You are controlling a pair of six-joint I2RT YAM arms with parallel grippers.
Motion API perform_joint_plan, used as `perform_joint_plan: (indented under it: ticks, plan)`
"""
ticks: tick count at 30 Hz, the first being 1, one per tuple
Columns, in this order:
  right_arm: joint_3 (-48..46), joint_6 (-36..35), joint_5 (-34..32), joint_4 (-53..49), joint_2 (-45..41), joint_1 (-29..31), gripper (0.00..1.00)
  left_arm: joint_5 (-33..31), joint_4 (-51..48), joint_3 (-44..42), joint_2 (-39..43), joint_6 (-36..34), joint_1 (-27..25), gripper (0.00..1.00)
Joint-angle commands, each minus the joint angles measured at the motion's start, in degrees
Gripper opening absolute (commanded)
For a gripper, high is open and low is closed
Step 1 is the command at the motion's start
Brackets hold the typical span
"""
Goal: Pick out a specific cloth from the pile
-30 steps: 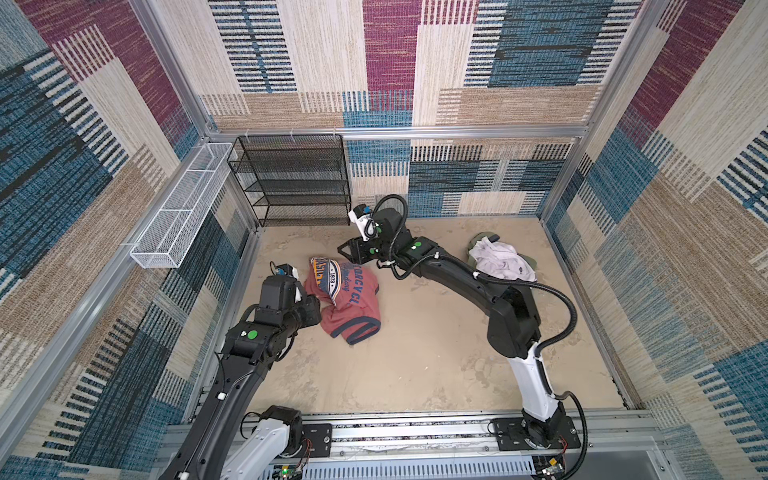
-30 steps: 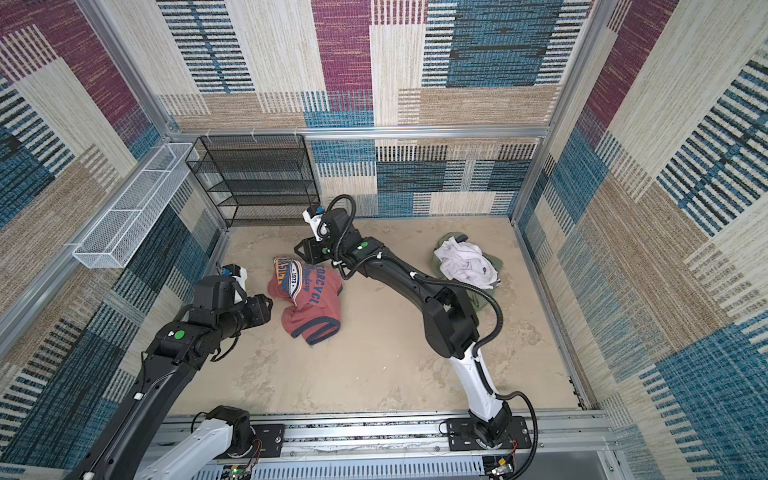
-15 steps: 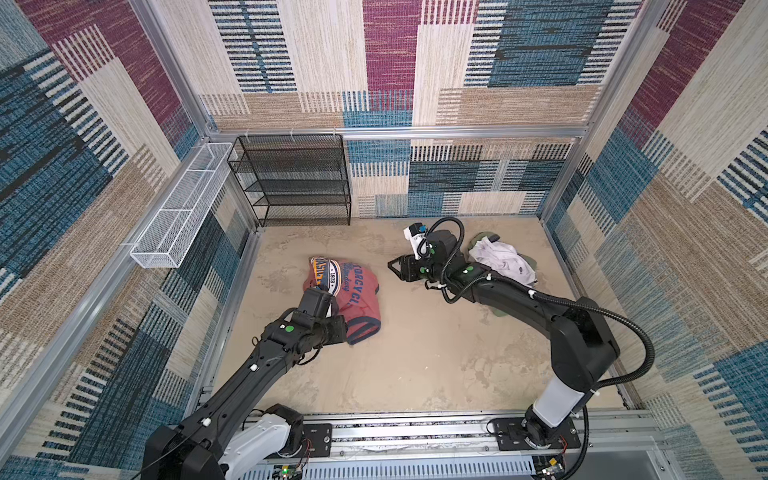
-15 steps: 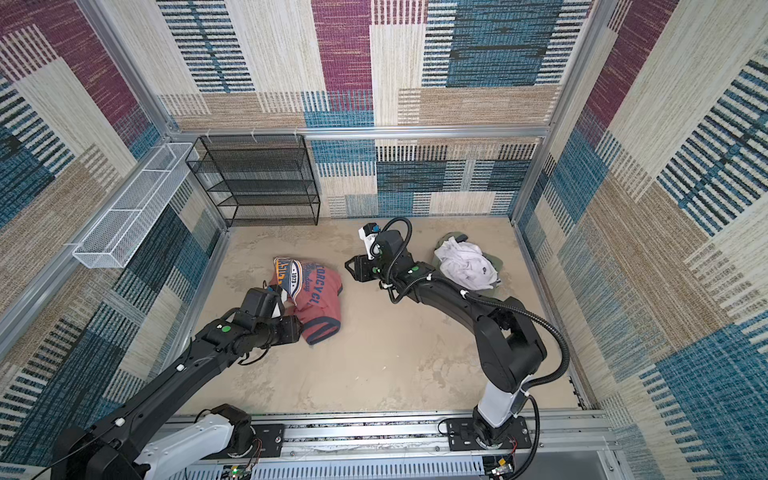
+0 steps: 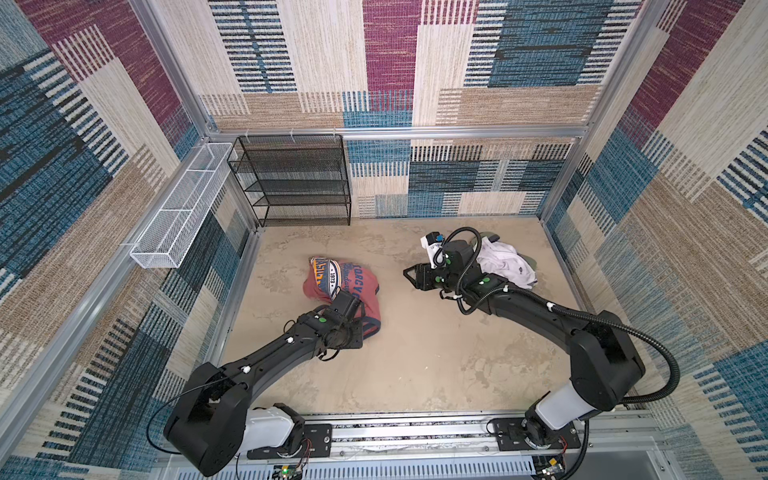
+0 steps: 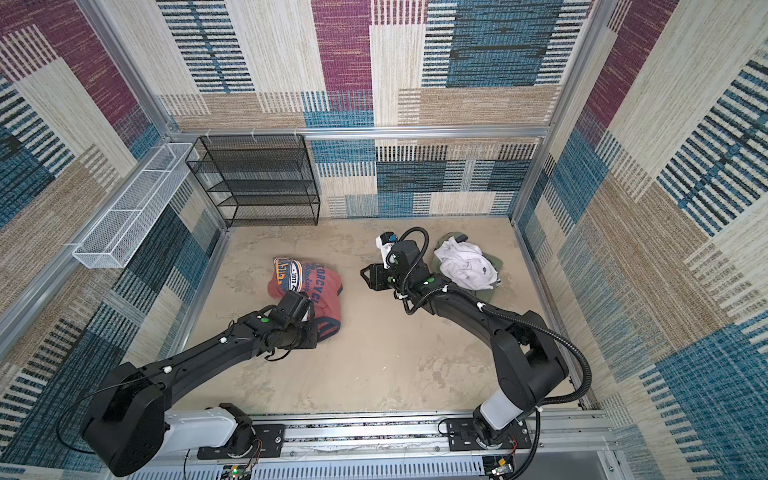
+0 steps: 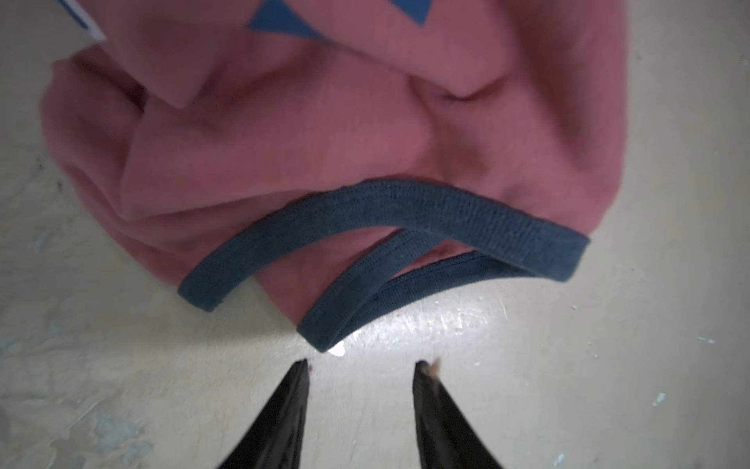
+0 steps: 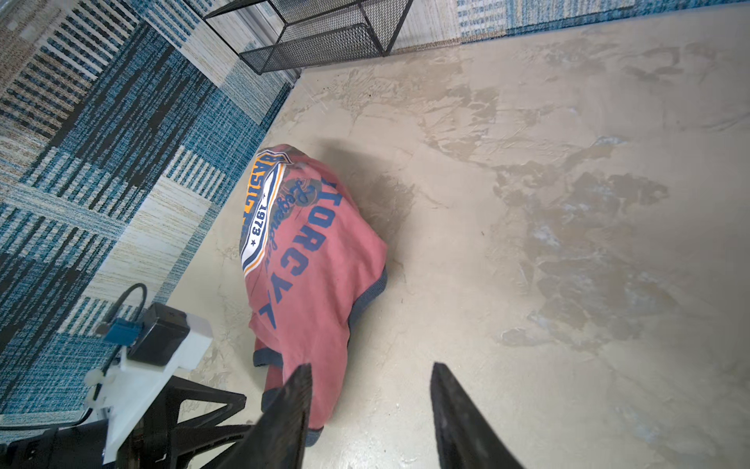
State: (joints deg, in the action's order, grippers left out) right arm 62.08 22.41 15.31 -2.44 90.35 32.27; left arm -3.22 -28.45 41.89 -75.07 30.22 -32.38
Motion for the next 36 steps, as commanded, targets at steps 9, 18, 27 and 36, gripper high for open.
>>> perform_joint_plan:
  ticks: [9, 18, 27, 36]
  plan:
    - [0.0, 0.1, -0.4, 1.5, -1.1, -1.2, 0.5, -4.6, 2.2, 0.7, -5.1, 0.9, -0.1, 0.4]
    - [0.9, 0.6, -0.3, 1.1, -0.7, -1.5, 0.5, -5.6, 2.8, 0.8, -8.1, 0.5, -0.1, 0.32]
    - [1.5, 0.6, -0.8, 0.2, -1.1, -1.6, 0.5, -6.8, 1.6, 1.0, -8.3, 1.7, -0.1, 0.0]
    - [1.6, 1.0, -0.6, 0.2, -1.9, -1.7, 0.5, -5.7, -5.1, 1.7, 1.8, 3.1, -0.1, 0.0]
